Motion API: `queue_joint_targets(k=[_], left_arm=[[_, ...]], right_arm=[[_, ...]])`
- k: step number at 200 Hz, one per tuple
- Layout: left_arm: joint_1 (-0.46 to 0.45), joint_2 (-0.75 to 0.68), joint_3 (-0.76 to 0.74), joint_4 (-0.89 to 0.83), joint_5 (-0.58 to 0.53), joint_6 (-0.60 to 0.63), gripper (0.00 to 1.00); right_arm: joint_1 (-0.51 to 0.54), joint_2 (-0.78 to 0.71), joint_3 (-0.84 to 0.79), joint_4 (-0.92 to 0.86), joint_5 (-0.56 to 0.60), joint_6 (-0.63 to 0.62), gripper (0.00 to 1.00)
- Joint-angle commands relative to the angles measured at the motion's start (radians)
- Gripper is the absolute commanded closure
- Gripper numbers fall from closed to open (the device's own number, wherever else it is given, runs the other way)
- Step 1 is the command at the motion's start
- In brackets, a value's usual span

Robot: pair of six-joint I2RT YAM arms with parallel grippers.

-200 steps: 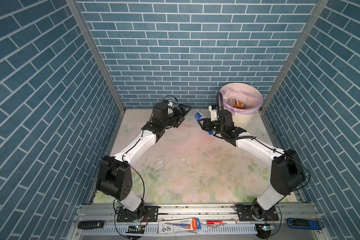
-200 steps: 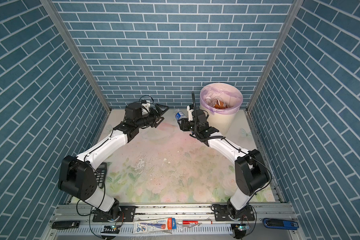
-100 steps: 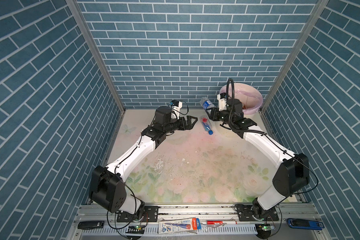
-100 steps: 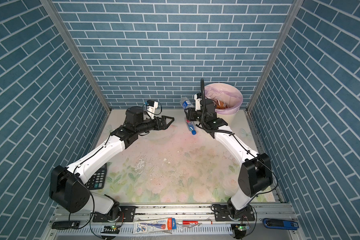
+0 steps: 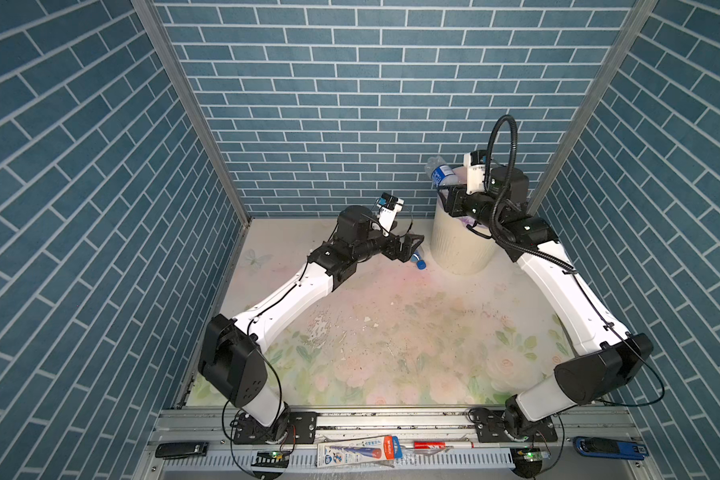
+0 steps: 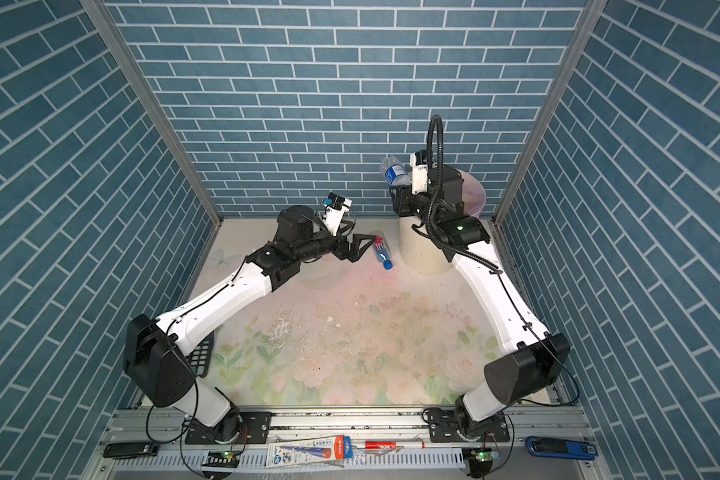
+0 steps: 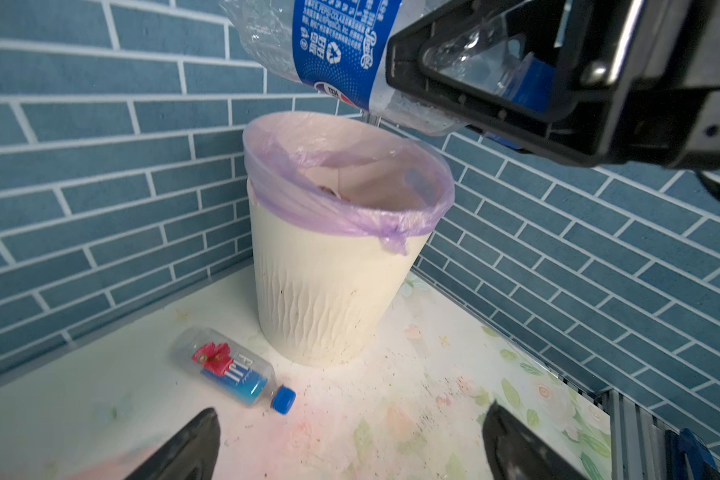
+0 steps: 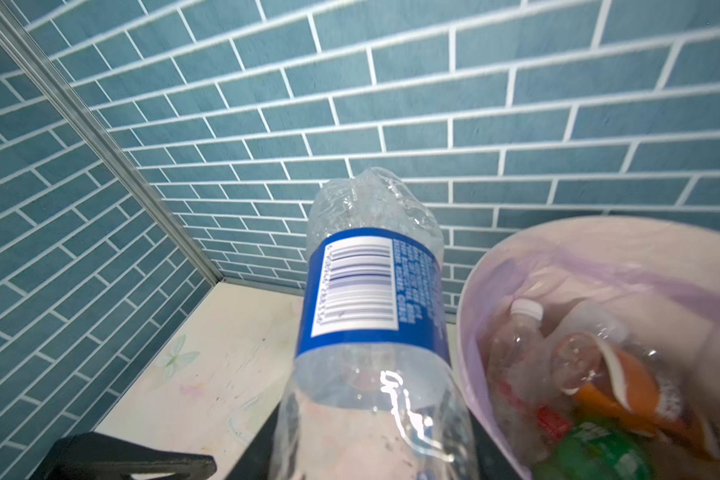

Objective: Throw the plastic bottles in the bin
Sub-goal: 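Carry the blue-labelled bottle over the bin with the right gripper while the left releases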

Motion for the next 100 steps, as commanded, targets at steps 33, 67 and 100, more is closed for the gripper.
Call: queue_joint_targets(k=[33, 67, 100], left_arm=[[-0.049, 0.133, 0.295, -0.013, 0.023, 0.069, 0.01], [-0.070, 0.203, 0.409, -0.022, 0.041, 0.067, 0.01], [-0.077, 0.237, 0.456, -0.013, 0.039, 0.068, 0.01]], right_arm=[[-0.029, -0.109, 0.205, -0.055, 0.206, -0.225, 0.76], [-0.067, -0.109, 0.246, -0.037, 0.251, -0.277, 0.76], [-0.103, -0.093, 0.266, -0.033, 0.240, -0.285, 0.76]])
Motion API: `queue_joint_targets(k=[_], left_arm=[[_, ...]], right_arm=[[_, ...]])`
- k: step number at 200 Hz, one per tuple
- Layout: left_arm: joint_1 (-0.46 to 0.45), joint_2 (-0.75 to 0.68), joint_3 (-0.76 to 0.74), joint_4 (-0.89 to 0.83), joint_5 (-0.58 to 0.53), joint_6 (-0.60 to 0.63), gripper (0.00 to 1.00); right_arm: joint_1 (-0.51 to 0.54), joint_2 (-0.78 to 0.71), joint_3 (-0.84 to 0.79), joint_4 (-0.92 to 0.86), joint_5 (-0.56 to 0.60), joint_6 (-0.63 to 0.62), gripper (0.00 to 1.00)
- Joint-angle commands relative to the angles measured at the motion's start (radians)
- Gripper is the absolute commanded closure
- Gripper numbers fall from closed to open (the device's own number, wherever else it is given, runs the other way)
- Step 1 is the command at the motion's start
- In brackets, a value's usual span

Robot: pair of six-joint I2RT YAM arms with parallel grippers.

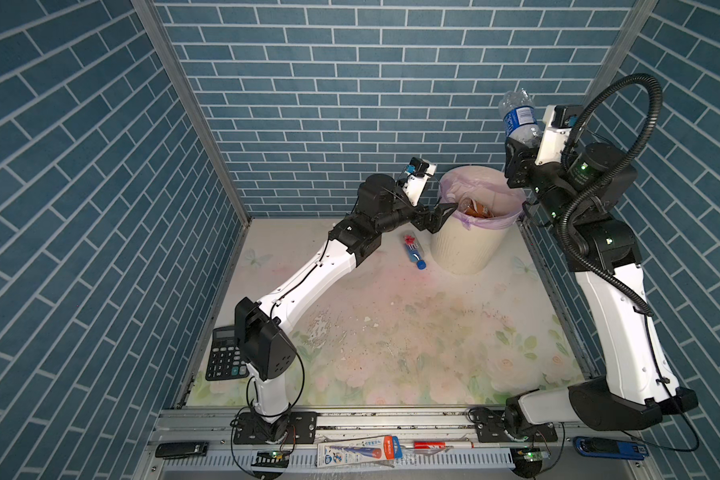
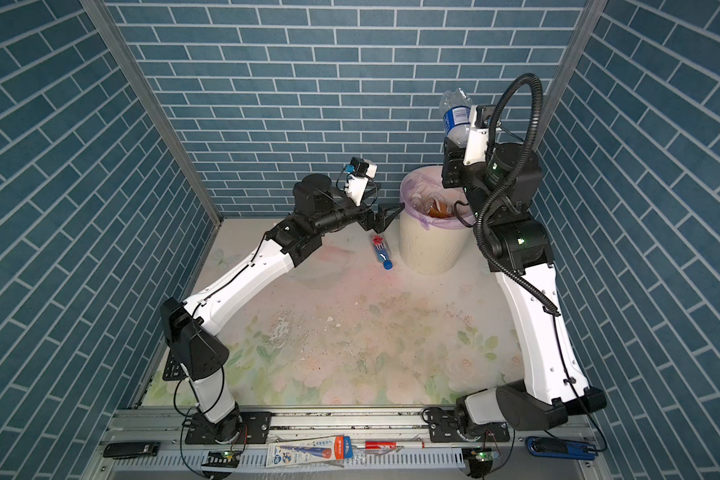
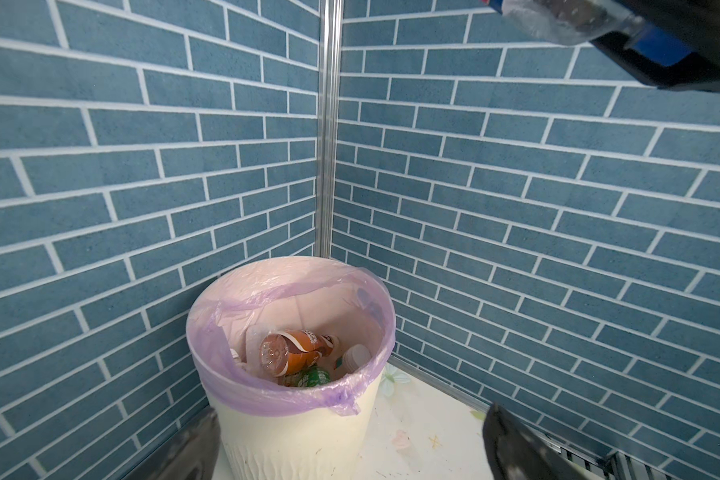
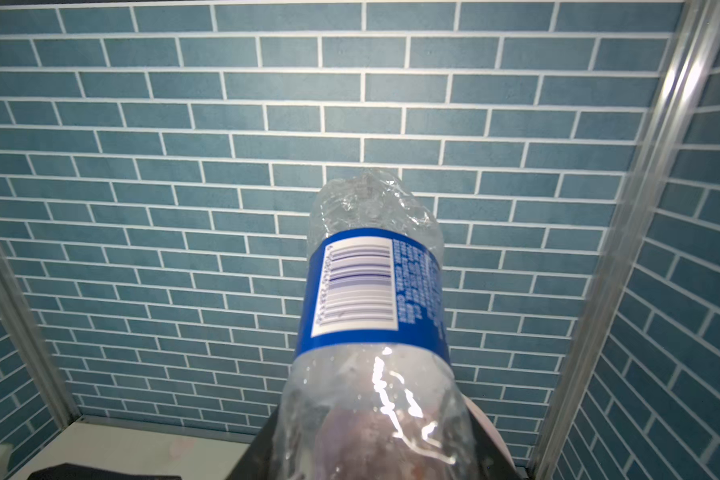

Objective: Throw the plastic bottles in the bin
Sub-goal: 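Carry the blue-labelled bottle over the bin with the right gripper while the left releases, then open the right gripper over the bin to drop the blue-labelled bottle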

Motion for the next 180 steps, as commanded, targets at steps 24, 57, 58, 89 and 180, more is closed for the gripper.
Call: queue_joint_targets(k=[24, 57, 58, 89, 180], left_arm=[[-0.010, 0.044, 0.071, -0.007, 0.017, 0.016, 0.01], [-0.009, 0.067, 0.072, -0.011, 0.008, 0.019, 0.01], [-0.009, 0.068, 0.072, -0.011, 0.008, 0.019, 0.01], [-0.009, 0.083, 0.067, -0.027, 0.000, 0.010, 0.01], [-0.009, 0.055, 0.023, -0.034, -0.004, -0.026, 0.01]], right_arm=[[-0.035, 0.040, 0.041, 0.001, 0.014, -0.062, 0.76], [-0.090, 0.105, -0.017, 0.003, -0.025, -0.005, 0.77], [-0.093, 0.109, -0.019, 0.003, -0.028, -0.001, 0.77], [-0.152, 0.294, -0.025, -0.106, -0.034, 0.076, 0.50], [-0.158, 0.223, -0.084, -0.084, -0.025, 0.138, 0.01]])
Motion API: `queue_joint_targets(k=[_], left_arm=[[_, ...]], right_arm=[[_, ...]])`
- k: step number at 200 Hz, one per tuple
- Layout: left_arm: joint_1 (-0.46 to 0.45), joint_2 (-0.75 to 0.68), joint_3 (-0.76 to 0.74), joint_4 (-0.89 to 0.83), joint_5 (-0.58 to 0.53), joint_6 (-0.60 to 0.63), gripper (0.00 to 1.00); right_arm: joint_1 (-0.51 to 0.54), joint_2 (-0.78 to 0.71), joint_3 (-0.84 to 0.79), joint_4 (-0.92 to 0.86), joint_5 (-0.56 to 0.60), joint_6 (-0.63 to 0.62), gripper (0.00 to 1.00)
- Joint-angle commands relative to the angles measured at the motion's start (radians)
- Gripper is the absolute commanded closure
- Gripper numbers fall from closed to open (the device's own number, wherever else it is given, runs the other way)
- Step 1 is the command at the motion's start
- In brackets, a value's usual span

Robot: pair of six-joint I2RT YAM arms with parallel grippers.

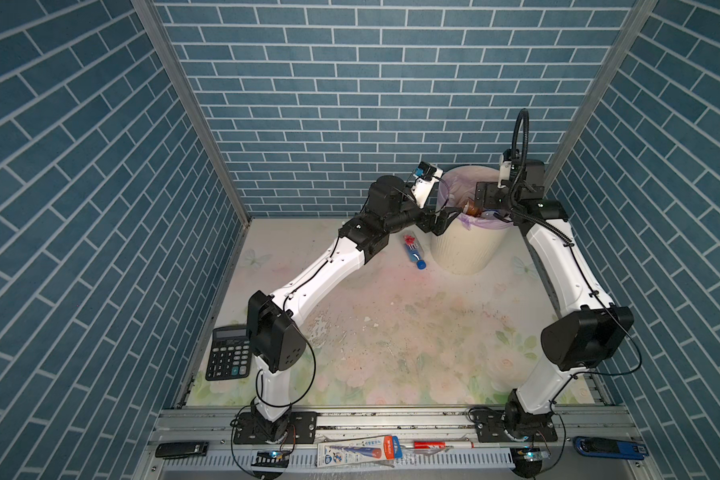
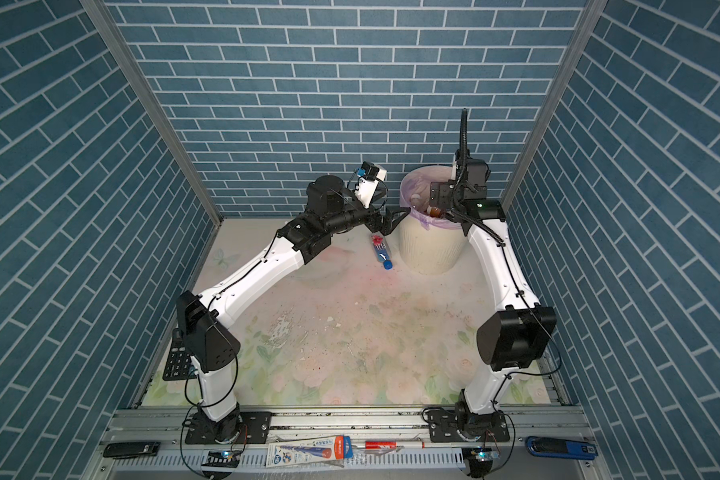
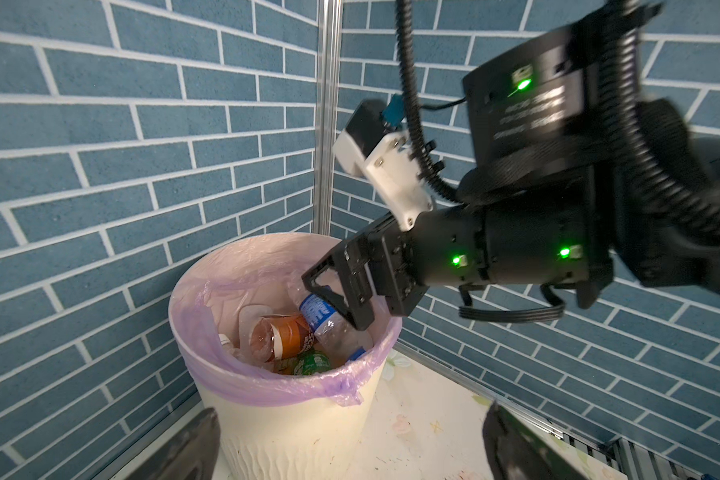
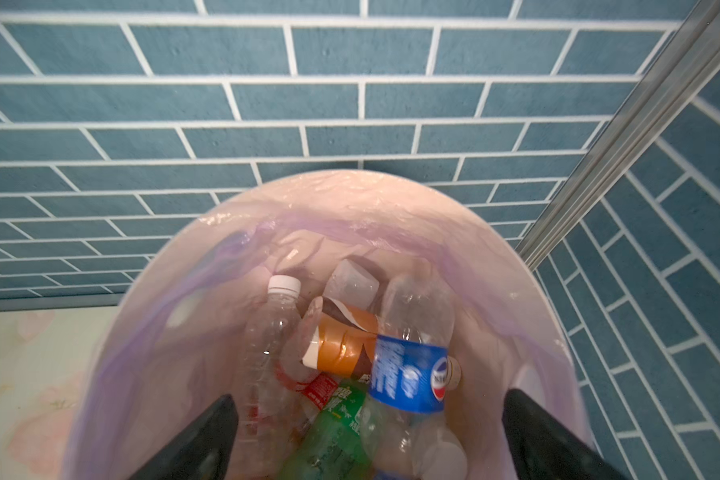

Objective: Throw the plastic bottles in the bin
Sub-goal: 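Open the right gripper over the bin to drop the blue-labelled bottle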

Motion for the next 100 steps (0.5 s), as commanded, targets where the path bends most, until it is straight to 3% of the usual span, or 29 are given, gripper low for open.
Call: queue_joint_targets(k=[1, 100], left_arm=[[-0.005, -0.009, -0.020, 0.010, 0.003, -0.025, 0.01], [-0.005, -0.046, -0.058, -0.004, -0.027, -0.066, 0.01]], right_arm=[[0.003, -0.079, 0.015, 0.034, -0.006, 0.031, 0.01], [0.003, -0.110, 0.007, 0.027, -0.031, 0.061, 0.01]])
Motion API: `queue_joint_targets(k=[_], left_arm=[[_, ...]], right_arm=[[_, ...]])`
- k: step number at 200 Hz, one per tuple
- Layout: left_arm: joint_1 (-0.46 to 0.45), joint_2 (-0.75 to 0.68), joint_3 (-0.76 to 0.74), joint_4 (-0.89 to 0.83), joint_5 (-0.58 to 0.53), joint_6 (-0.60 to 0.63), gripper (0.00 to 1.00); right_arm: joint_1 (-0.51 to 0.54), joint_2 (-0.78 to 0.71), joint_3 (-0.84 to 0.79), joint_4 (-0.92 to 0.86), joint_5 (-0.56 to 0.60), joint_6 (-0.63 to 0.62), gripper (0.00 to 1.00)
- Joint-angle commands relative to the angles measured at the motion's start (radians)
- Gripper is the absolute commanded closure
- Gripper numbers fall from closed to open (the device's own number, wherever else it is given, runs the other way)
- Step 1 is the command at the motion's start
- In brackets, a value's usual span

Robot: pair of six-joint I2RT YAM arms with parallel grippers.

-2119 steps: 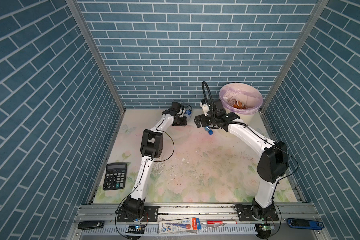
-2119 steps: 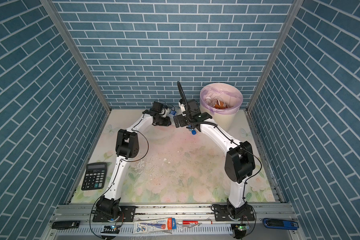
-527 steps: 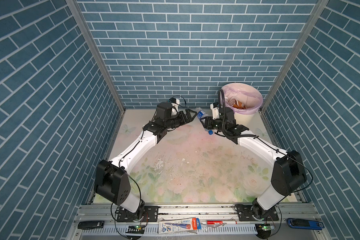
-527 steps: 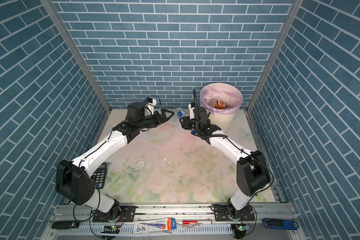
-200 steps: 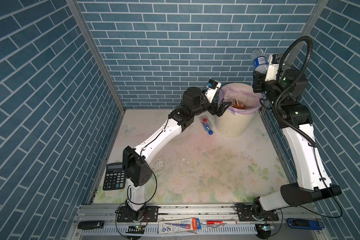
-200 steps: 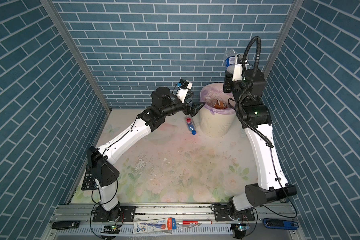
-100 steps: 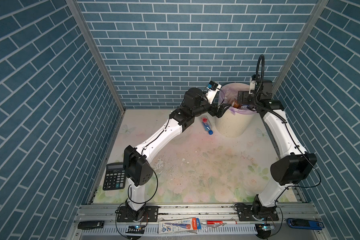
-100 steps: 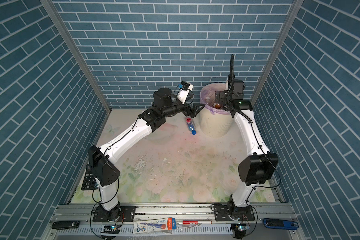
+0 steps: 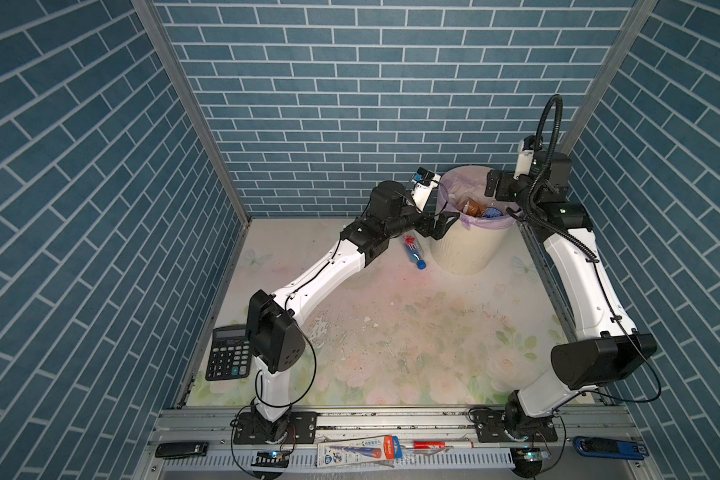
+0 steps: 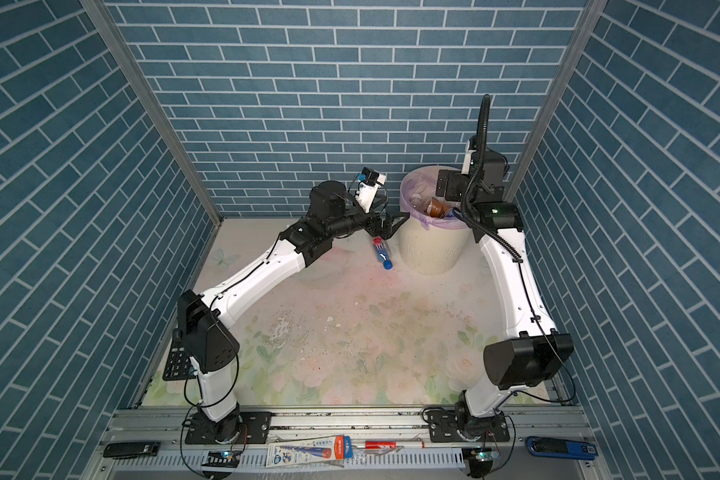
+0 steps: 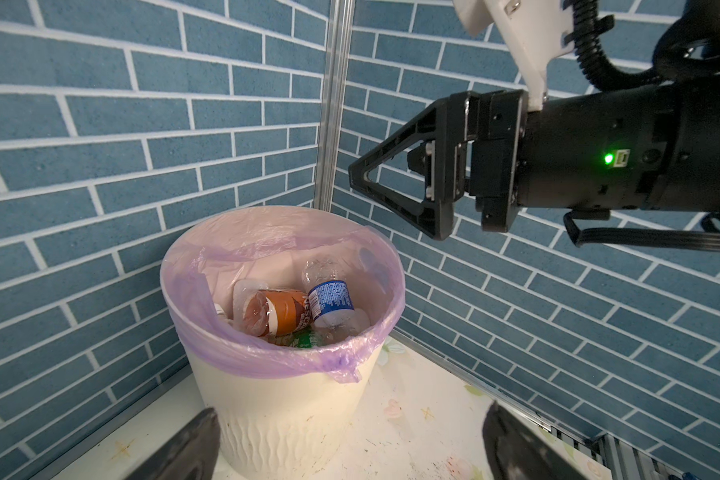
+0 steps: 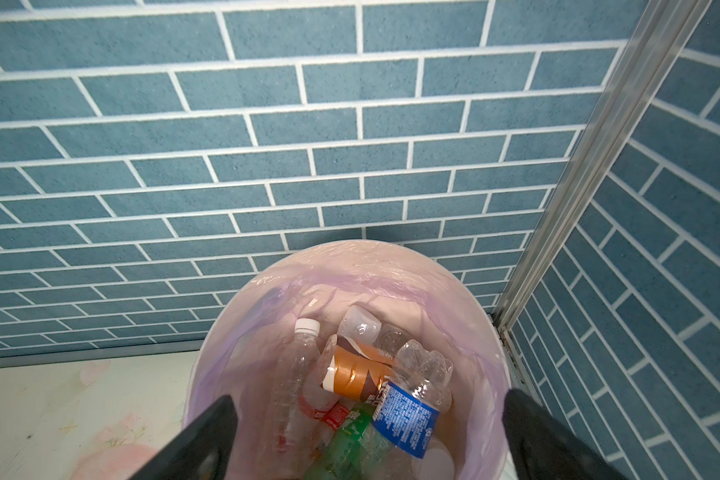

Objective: Throw the plastic bottles in the bin
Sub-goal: 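Open the right gripper over the bin to drop the blue-labelled bottle, then move the right gripper down to the Fiji bottle while the left withdraws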

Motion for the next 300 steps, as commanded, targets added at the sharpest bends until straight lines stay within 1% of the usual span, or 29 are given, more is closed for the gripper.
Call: queue_joint_targets(k=[1, 32, 53, 74, 94, 105, 127, 151, 165, 186, 214, 227, 250, 300], left_arm=[[-0.004, -0.038, -0.006, -0.012, -0.016, -0.018, 0.01], [0.002, -0.046, -0.017, -0.052, -0.084, -0.051, 0.01], [0.027, -0.083, -0.090, -0.031, -0.142, -0.114, 0.01], [0.096, -0.131, -0.197, 0.018, -0.159, -0.255, 0.01], [0.189, -0.177, -0.363, 0.135, -0.103, -0.423, 0.01], [0.225, -0.207, -0.462, 0.204, -0.100, -0.489, 0.01], [0.281, -0.248, -0.607, 0.266, -0.085, -0.594, 0.01], [0.333, -0.290, -0.729, 0.280, -0.081, -0.686, 0.01], [0.364, -0.315, -0.800, 0.299, -0.079, -0.736, 0.01], [0.406, -0.352, -0.878, 0.300, -0.072, -0.781, 0.01], [0.448, -0.411, -0.934, 0.253, -0.071, -0.786, 0.01], [0.460, -0.434, -0.957, 0.236, -0.085, -0.785, 0.01], [0.472, -0.449, -0.982, 0.236, -0.079, -0.788, 0.01], [0.475, -0.418, -0.998, 0.262, -0.040, -0.810, 0.01]], right_arm=[[0.003, -0.017, 0.006, 0.005, -0.018, 0.035, 0.01], [0.004, -0.057, -0.030, 0.032, -0.065, 0.061, 0.01], [0.014, -0.093, -0.059, 0.046, -0.120, 0.076, 0.01], [0.048, -0.117, -0.102, 0.058, -0.137, 0.083, 0.01], [0.104, -0.136, -0.174, 0.089, -0.139, 0.086, 0.01], [0.149, -0.132, -0.206, 0.102, -0.139, 0.075, 0.01], [0.253, -0.092, -0.237, 0.101, -0.099, 0.030, 0.01], [0.345, -0.023, -0.248, 0.095, -0.063, 0.004, 0.01], [0.381, 0.030, -0.246, 0.086, -0.045, 0.000, 0.01], [0.411, 0.121, -0.233, 0.065, -0.037, 0.020, 0.01], [0.415, 0.257, -0.197, 0.038, -0.027, 0.048, 0.01], [0.414, 0.333, -0.143, -0.005, -0.025, 0.047, 0.01], [0.414, 0.492, 0.018, -0.135, -0.013, 0.033, 0.01], [0.388, 0.721, 0.257, -0.248, 0.015, 0.026, 0.01]])
